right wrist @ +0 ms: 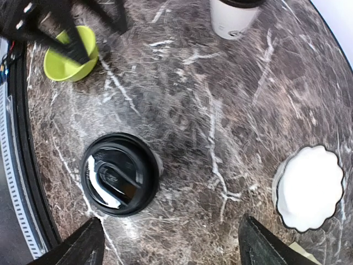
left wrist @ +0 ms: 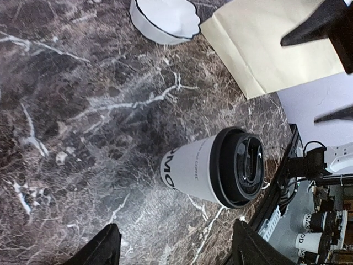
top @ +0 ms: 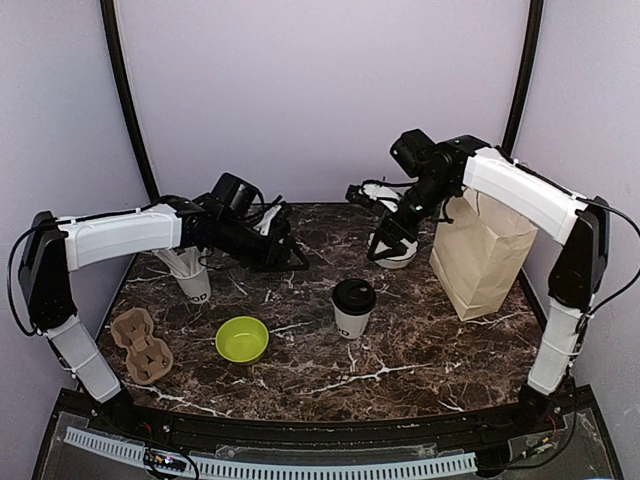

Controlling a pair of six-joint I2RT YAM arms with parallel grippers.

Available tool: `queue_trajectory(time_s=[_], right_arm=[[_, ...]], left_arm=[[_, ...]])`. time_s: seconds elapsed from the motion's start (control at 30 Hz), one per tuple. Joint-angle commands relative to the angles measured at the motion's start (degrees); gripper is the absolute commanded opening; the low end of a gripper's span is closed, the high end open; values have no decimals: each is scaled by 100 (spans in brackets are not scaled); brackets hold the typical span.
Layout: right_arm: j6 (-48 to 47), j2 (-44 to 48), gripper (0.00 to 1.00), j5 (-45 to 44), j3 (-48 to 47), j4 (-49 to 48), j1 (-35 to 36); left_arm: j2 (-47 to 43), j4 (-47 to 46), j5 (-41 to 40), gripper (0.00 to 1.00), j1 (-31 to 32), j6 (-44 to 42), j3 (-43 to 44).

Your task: Pack the takeout coffee

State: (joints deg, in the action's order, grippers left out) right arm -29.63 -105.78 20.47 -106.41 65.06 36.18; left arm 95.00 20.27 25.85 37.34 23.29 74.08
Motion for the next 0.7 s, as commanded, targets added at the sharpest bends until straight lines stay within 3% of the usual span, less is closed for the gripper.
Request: queue_trajectory(time_s=[0.0, 0.2, 0.67], right_arm=[[915, -90, 73, 1113, 548, -707, -601], [1333, -245, 49, 1337, 1127, -899, -660], [1354, -538, 46, 1739, 1555, -636, -665]], left_arm=[[272, 80, 712, 71, 111, 433, 220], [540, 42, 1020, 69, 166, 612, 273], [967, -147, 1385, 62, 361, 687, 454]])
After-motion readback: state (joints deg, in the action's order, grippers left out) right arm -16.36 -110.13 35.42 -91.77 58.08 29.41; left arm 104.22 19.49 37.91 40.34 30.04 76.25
